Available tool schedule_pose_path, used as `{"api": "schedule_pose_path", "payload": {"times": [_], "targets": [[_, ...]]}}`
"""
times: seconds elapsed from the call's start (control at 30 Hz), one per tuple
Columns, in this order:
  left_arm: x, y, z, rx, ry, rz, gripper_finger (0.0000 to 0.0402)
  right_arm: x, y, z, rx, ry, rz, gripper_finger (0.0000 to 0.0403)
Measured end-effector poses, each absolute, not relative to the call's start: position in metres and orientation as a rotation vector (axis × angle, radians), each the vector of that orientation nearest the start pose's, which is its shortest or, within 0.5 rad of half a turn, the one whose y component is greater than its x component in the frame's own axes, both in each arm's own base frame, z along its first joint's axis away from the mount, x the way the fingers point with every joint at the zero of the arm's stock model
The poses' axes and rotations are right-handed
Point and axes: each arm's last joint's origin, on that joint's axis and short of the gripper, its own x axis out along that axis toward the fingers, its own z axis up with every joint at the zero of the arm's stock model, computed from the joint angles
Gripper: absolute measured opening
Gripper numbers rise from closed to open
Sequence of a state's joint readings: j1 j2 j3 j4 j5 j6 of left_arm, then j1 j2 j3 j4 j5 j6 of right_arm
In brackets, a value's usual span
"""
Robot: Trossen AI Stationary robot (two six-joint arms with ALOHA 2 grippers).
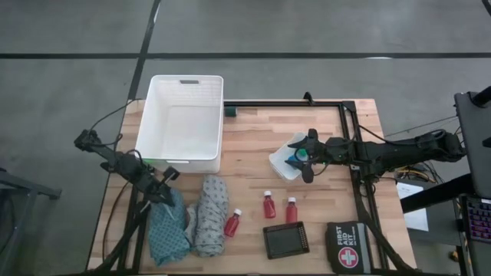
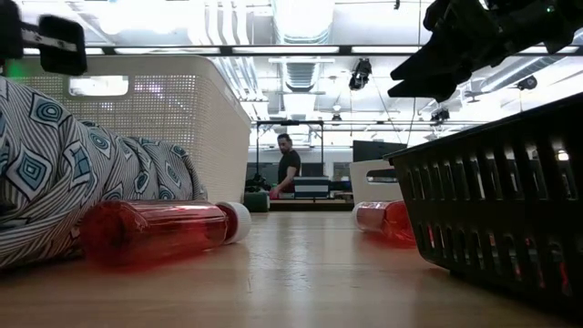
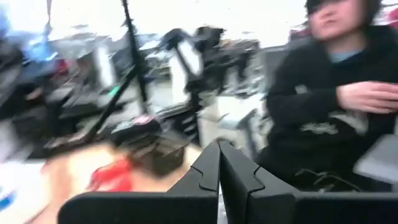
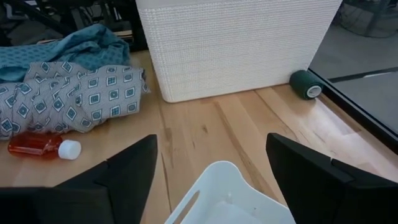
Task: Pick & place medical supplies in basket/bin
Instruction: Adjust the large white bin
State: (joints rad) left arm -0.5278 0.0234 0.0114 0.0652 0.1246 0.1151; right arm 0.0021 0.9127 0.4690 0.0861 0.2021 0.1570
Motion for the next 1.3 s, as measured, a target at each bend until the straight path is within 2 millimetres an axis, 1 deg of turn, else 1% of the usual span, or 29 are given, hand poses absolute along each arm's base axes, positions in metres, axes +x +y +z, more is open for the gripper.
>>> {"api": "schedule_pose_path", "payload": {"times": [0.07,0.13,0.17,0.23,0.33,0.4,0.5,0.6,0.67,0.73,0.77,0.83,0.9,1.03,1.1,1.17,1.23,1.3], "targets": [[0.084,-0.049,0.174,0.037,-0.007,-0.535,0.0006,0.196,-0.005,0.228,0.118,0.34,-0.226,0.0303],[0.085,-0.045,0.181,-0.035,0.058,-0.401,0.0006,0.196,-0.005,0.228,0.118,0.34,-0.226,0.0306],[0.085,-0.045,0.185,-0.047,0.072,-0.371,0.0006,0.196,-0.005,0.228,0.118,0.34,-0.226,0.0307],[0.086,-0.045,0.196,0.003,0.072,-0.371,0.0006,0.196,-0.005,0.228,0.118,0.34,-0.226,0.0309],[0.085,-0.046,0.227,0.077,0.02,-0.417,0.0006,0.196,-0.005,0.228,0.118,0.34,-0.226,0.0311],[0.087,-0.047,0.245,0.047,0.031,-0.403,0.0006,0.196,-0.005,0.228,0.118,0.34,-0.226,0.031],[0.097,-0.053,0.257,0.023,0.087,-0.405,0.0006,0.196,-0.005,0.228,0.118,0.34,-0.226,0.0306],[0.115,-0.062,0.263,-0.053,0.136,-0.367,0.0006,0.196,-0.005,0.228,0.118,0.34,-0.226,0.0302],[0.13,-0.07,0.262,-0.094,0.192,-0.32,0.0006,0.196,-0.005,0.228,0.118,0.34,-0.226,0.0299],[0.146,-0.077,0.263,-0.115,0.228,-0.257,0.0006,0.196,-0.005,0.228,0.118,0.34,-0.226,0.0297],[0.154,-0.081,0.267,-0.108,0.24,-0.225,0.0006,0.196,-0.005,0.228,0.118,0.34,-0.226,0.0297],[0.168,-0.084,0.287,-0.049,0.251,-0.172,0.0006,0.196,-0.005,0.228,0.118,0.34,-0.225,0.0298],[0.18,-0.087,0.312,-0.026,0.258,-0.148,0.0006,0.196,-0.005,0.228,0.118,0.34,-0.226,0.0301],[0.199,-0.091,0.353,0.002,0.35,-0.114,0.0006,0.196,-0.005,0.228,0.118,0.341,-0.225,0.0307],[0.206,-0.088,0.368,-0.005,0.409,-0.06,0.0006,0.196,-0.005,0.228,0.118,0.341,-0.225,0.031],[0.215,-0.084,0.376,0.0,0.466,0.031,0.0006,0.196,-0.005,0.228,0.118,0.341,-0.225,0.0311],[0.225,-0.078,0.375,0.003,0.518,0.139,0.0006,0.196,-0.005,0.228,0.118,0.34,-0.225,0.0309],[0.235,-0.069,0.371,-0.006,0.553,0.208,0.0006,0.196,-0.005,0.228,0.118,0.34,-0.225,0.0307]]}}
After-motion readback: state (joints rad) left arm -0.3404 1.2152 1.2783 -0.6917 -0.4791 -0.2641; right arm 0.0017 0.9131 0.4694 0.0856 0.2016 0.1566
